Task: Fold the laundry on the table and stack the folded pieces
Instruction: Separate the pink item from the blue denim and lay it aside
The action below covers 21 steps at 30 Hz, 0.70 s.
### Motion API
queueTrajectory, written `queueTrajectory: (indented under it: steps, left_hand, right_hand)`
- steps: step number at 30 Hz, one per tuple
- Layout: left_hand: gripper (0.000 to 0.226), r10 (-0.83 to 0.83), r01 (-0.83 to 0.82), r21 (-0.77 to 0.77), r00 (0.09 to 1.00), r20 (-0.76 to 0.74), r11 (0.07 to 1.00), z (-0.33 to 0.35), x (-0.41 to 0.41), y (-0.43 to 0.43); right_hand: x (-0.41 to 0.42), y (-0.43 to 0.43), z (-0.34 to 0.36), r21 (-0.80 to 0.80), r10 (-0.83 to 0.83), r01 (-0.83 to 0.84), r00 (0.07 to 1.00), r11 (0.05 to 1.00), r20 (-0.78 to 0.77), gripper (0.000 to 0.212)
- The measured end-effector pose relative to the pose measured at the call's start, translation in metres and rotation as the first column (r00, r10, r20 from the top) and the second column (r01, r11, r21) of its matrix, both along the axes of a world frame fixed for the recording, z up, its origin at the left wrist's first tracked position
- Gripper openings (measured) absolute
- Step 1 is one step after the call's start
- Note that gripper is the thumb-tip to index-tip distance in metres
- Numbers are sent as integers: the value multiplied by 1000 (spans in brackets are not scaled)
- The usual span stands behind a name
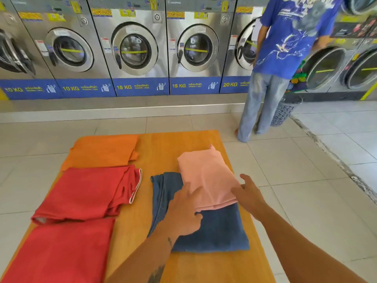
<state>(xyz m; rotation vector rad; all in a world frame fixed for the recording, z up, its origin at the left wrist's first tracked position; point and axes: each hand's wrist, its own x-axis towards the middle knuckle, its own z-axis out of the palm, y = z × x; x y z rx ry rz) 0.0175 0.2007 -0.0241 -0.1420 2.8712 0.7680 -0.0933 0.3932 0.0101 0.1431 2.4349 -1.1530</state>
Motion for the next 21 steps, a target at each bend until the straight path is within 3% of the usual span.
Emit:
queueTrajectory:
  steps: [3,6,10,16,21]
  left_hand:
    - [80,40,-36,-151,999,22,988,-13,-4,15]
    - [77,87,-88,-291,996,-19,953,-19,-9,21]
    - [83,64,-86,-394,996,-70,915,-24,-15,15]
    - [65,44,-73,-289,993,-105,954,-25,-21,4]
    - [62,-65,51,-156,994,-85,986,-20,-12,-11]
  right_hand:
    - [-17,-1,-7,-161,-109,118,992,980,59,69]
    - [-26,-7,-10,-365,-216,281,954,888,210,66]
    - [-29,-17,-15,-304,-136,173,981,937,141,63]
    - [-40,-33,-15,-244,-136,158,985,957,104,54]
    - [-44,-36,-15,-270,-194,197,980,942,40,53]
